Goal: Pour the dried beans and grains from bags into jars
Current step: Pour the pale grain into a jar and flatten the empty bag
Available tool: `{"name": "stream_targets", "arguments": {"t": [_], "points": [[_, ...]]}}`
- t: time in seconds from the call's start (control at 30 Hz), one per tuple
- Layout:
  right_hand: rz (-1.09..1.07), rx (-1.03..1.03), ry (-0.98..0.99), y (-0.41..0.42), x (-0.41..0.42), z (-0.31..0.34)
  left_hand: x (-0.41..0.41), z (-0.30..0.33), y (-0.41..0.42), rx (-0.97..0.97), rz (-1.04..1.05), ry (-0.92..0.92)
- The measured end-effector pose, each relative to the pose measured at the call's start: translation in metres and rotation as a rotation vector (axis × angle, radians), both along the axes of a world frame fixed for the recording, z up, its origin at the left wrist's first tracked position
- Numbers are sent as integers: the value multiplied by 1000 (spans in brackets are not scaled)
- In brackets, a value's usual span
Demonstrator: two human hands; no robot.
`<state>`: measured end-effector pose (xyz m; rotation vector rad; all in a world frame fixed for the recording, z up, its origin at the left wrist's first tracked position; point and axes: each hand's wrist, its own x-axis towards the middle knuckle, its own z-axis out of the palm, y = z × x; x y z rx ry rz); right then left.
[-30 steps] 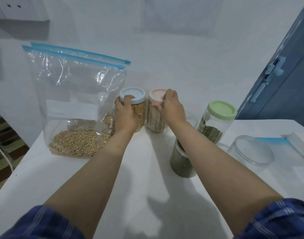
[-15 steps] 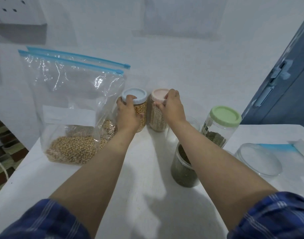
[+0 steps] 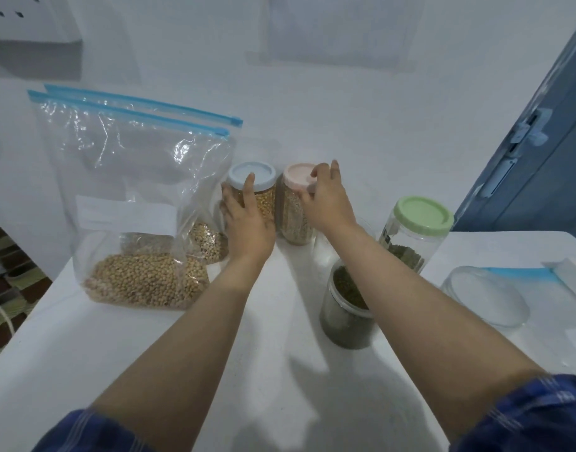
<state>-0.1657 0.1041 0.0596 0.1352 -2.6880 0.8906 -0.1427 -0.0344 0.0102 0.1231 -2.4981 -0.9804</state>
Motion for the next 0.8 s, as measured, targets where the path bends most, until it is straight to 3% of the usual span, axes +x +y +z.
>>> {"name": "stream_targets", "arguments": {"t": [0.2, 0.47, 0.63, 0.8], "points": [[-34, 143, 89, 40, 51, 24, 31, -1, 41, -107, -52, 39], [-292, 420, -249, 117, 62, 34, 7, 22, 80, -296, -82, 21], [-284, 324, -430, 149, 44, 14, -5, 19, 84, -248, -93, -7], [-213, 188, -305, 152, 36, 8, -13, 20, 82, -254, -58, 75]]}}
